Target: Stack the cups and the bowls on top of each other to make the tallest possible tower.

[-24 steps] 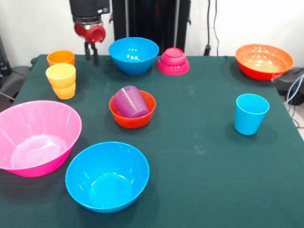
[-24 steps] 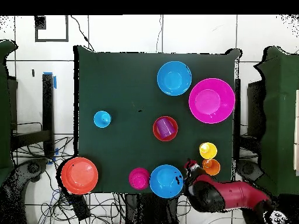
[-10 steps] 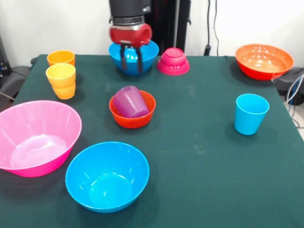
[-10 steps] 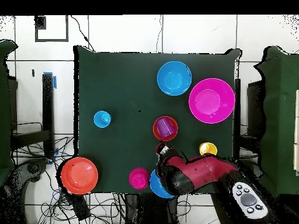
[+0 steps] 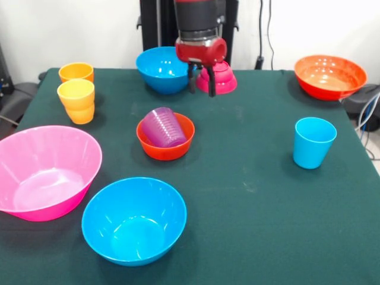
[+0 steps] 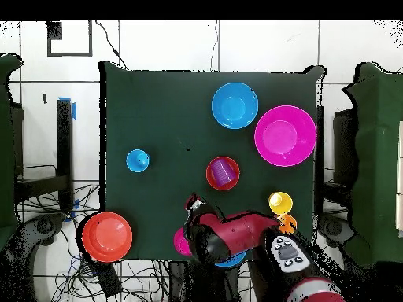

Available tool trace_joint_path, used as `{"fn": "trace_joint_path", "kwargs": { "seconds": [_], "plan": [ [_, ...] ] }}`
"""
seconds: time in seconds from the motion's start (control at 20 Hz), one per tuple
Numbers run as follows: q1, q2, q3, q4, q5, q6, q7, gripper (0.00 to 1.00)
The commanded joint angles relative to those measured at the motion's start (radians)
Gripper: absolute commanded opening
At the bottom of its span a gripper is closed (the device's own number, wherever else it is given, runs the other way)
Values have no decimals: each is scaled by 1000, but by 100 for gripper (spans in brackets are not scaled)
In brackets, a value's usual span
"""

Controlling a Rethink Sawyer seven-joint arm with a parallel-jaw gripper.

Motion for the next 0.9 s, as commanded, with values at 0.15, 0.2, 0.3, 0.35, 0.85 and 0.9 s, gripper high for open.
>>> {"fn": "trace_joint_path", "kwargs": {
  "seconds": [0.15,0.2,0.3,0.35,0.85,0.9],
  "plan": [
    [15,462,-233,-211,99,-78,97,100],
    [-7,497,-228,-236,109,-54,74,100],
    [-44,586,-233,-290,118,-41,57,100],
    [-29,621,-264,-311,138,-67,61,100],
    [-118,675,-386,-331,163,-28,-71,100],
    [-160,659,-366,-317,152,23,-87,100]
  ]
}}
